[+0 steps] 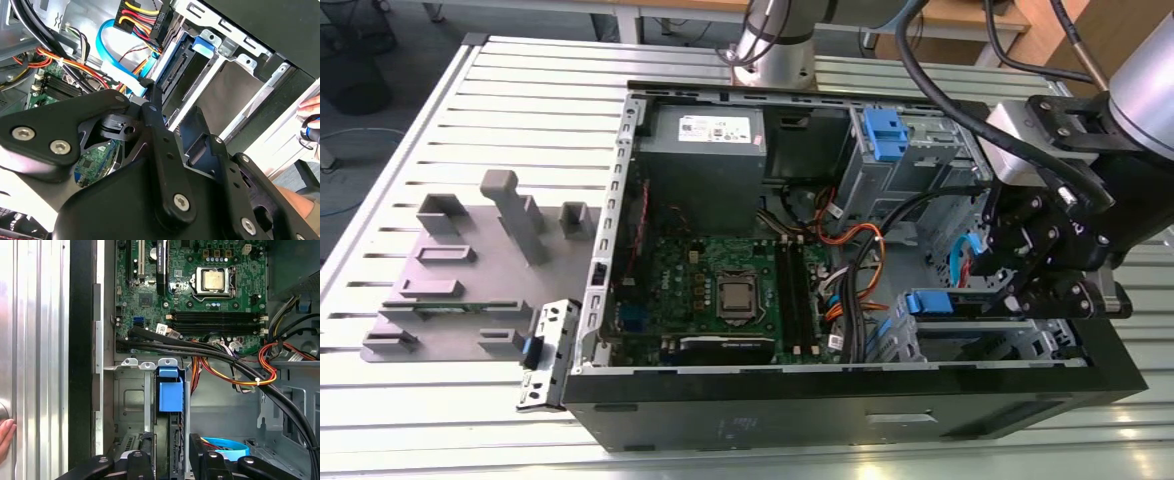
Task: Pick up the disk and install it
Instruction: 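Insert the disk into the insertion slot, then insert the first disk wire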
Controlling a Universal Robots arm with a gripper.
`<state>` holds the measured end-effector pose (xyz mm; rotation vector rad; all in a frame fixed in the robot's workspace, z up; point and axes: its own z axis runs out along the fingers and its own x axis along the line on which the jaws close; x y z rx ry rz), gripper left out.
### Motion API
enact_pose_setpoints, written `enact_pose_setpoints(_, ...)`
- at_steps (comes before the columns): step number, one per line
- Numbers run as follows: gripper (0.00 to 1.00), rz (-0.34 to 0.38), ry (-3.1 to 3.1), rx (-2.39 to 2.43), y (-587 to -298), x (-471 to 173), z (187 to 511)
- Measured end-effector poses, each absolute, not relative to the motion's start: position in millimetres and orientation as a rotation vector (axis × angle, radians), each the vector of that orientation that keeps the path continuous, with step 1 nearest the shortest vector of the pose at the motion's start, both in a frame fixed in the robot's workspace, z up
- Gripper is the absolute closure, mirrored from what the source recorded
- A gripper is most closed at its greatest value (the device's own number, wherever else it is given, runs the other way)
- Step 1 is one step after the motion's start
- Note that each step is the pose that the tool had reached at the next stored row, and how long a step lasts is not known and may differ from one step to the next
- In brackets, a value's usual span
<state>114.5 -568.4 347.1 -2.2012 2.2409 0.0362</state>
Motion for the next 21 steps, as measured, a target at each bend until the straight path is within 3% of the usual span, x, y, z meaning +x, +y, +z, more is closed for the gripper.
enact_pose_setpoints(21, 0.58, 0.036, 2.241, -2.201, -568.3, 114.4, 356.0)
